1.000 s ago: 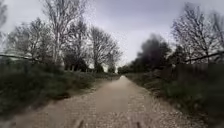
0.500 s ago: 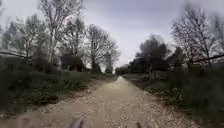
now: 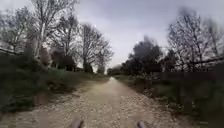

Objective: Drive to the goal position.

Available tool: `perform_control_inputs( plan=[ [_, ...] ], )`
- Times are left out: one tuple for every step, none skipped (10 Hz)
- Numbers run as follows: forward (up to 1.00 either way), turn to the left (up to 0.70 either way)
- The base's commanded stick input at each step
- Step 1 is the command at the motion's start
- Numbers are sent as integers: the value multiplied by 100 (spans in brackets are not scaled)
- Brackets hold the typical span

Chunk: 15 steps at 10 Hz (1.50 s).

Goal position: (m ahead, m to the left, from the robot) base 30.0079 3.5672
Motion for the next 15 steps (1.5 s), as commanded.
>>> perform_control_inputs(
  plan=[
    [85, -10],
    [85, -27],
    [85, -19],
    [85, 0],
    [85, 0],
    [85, 0],
    [85, 0],
    [85, 0],
    [85, 0],
    [85, 0],
    [85, 0],
    [85, 0],
    [85, 0],
    [85, 0],
    [85, 0]
  ],
)
